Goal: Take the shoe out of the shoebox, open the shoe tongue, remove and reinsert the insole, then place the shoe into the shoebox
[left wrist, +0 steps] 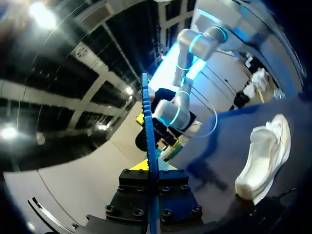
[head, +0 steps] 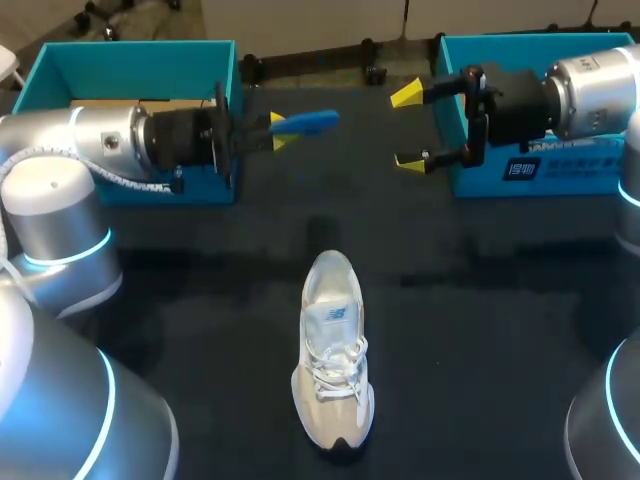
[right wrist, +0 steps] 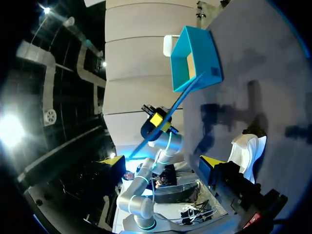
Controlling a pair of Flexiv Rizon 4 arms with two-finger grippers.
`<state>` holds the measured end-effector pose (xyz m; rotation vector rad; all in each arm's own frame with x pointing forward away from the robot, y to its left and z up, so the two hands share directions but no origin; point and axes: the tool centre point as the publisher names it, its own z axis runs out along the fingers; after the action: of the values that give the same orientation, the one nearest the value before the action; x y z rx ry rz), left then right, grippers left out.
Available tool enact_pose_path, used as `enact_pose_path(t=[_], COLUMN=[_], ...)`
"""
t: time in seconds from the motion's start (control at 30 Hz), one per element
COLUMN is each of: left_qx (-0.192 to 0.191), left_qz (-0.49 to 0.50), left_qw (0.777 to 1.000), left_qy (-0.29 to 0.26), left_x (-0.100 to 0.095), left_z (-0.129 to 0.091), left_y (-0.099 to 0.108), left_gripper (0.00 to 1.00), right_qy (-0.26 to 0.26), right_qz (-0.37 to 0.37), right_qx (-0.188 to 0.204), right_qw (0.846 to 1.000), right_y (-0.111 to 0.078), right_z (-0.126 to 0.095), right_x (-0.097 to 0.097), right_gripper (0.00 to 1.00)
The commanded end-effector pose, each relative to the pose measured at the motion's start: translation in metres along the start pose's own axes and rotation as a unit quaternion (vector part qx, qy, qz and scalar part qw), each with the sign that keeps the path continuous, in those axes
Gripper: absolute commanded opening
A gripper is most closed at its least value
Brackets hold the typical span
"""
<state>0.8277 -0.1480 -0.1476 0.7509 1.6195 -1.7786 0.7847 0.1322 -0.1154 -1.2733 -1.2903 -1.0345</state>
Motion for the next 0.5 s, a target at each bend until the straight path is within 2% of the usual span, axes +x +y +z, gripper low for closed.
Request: enact_pose_path(t=[0.03,0.07,0.27,0.5], left_qx=[0.003,0.015,-0.019,-0.004], left_qz=[0.175,0.180,0.275,0.324], left_qw=[0.985,0.984,0.961,0.946], left_qy=[-0.002,-0.002,-0.004,0.015], left_x=[0.009,0.009,0.010,0.006], left_z=[0.000,0.001,0.008,0.010], left_y=[0.007,0.008,0.005,0.000], left_gripper=[0.00,0.00,0.00,0.00], right_qy=[0.000,0.000,0.000,0.000], right_qz=[0.000,0.000,0.000,0.000], right_qx=[0.000,0.000,0.000,0.000], right_qw=[1.000,1.000,1.000,1.000], right_y=[0.001,0.001,0.001,0.001], right_z=[0.002,0.002,0.002,0.002], right_x=[0.000,0.000,0.000,0.000], right_gripper=[1.00,1.00,1.00,1.00])
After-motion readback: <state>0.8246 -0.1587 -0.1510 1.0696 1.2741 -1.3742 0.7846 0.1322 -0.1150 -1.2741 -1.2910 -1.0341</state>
